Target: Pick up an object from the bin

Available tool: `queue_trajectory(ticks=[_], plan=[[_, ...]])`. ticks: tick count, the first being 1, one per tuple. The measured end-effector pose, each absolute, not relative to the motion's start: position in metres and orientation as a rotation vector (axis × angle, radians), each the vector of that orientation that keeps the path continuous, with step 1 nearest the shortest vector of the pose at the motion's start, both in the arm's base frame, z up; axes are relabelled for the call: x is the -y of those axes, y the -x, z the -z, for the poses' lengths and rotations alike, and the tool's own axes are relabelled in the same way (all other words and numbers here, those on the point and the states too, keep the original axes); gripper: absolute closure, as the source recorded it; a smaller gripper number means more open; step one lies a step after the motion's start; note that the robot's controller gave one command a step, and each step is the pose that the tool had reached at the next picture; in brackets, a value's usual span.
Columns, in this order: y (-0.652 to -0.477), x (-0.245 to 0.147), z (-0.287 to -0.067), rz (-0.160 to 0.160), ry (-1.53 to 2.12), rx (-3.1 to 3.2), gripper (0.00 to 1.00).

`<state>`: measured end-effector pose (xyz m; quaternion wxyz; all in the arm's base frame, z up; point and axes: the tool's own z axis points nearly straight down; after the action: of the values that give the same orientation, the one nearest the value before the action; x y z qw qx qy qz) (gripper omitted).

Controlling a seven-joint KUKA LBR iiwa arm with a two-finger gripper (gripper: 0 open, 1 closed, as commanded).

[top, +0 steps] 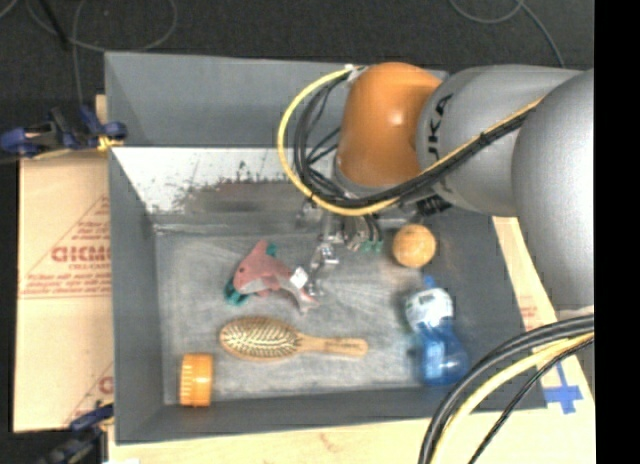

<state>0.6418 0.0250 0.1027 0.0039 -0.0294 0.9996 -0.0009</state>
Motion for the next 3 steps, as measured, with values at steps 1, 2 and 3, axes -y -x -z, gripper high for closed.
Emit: queue_trajectory(ticks=[1, 2, 3], plan=[[-0.6556, -0.0102, -0.0747, 0.001, 0.139, -3.127, 1.00], [-0.6547, -0.0102, -0.0732, 0.002, 0.140, -3.130, 0.00], [-0.6547, -0.0103, -0.0732, 0.001, 0.140, -3.130, 0.00]])
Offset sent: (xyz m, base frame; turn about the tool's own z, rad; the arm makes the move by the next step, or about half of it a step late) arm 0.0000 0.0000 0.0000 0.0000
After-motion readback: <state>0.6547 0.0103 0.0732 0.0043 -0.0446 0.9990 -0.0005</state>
